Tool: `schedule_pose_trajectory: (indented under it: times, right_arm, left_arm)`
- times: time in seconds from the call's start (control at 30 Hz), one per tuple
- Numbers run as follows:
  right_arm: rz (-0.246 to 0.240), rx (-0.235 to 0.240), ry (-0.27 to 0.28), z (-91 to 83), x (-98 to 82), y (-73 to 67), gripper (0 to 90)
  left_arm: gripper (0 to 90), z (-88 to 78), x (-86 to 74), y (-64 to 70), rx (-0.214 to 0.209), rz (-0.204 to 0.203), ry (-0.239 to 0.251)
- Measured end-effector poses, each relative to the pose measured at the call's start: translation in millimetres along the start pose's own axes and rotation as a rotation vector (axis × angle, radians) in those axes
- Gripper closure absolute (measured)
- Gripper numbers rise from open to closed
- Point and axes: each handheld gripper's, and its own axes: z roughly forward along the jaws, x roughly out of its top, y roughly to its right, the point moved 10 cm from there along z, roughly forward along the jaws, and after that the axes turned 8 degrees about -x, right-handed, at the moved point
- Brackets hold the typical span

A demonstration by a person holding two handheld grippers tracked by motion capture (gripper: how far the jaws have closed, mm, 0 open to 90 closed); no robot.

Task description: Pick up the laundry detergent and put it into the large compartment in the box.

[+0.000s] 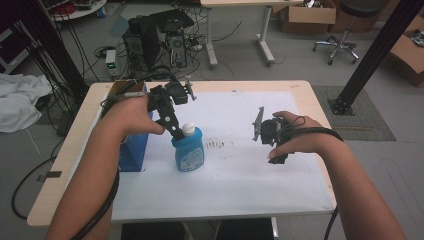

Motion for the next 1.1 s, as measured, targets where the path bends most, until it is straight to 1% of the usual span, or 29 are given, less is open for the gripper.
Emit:
schedule_pose_trajectory:
  times: [0.03,0.07,0.17,0.2,0.27,0.43,0.67,0.9,0.93,1.07,1.1]
  right_arm:
    - [-0.001,-0.002,-0.001,0.2,0.1,-0.1,16.2]
    - [0.001,0.0,-0.001,0.8,0.2,-0.9,16.2]
    - [-0.001,0.002,-0.006,1.8,0.0,-1.7,16.2]
    - [-0.001,0.002,-0.005,2.0,0.0,-1.9,16.2]
    - [0.001,0.003,-0.007,2.4,-0.3,-2.2,16.2]
    - [0.004,0.003,-0.006,2.7,-1.0,-1.7,16.2]
    - [0.004,0.006,-0.002,4.7,-0.5,-2.2,16.2]
    - [0.006,0.009,-0.002,8.0,-1.0,-2.4,16.2]
    - [0.01,0.01,0.001,7.9,-0.9,-2.3,16.2]
    - [0.009,0.011,0.004,7.3,-0.1,-2.1,16.2]
    - [0.009,0.01,0.002,7.4,0.0,-2.5,16.2]
  left_arm:
    - [0.1,1.2,0.3,0.8,-0.004,0.0,-0.001]
    - [0.1,1.9,0.5,0.4,0.0,0.006,-0.004]
    - [0.1,4.9,1.3,2.2,-0.004,0.001,-0.002]
    - [0.1,5.6,1.6,2.1,-0.002,0.008,-0.005]
    - [0.1,7.3,2.2,3.0,-0.004,0.003,-0.005]
    - [0.1,11.6,4.5,4.3,-0.004,0.01,-0.012]
    - [0.1,23.3,9.1,5.7,-0.012,0.015,-0.024]
    - [0.1,28.2,11.7,5.0,-0.006,0.018,-0.038]
    - [0.1,30.3,12.4,5.4,-0.006,0.018,-0.05]
    - [0.1,36.9,15.8,6.6,-0.013,0.031,-0.062]
    - [0.1,39.1,16.8,7.2,-0.018,0.028,-0.062]
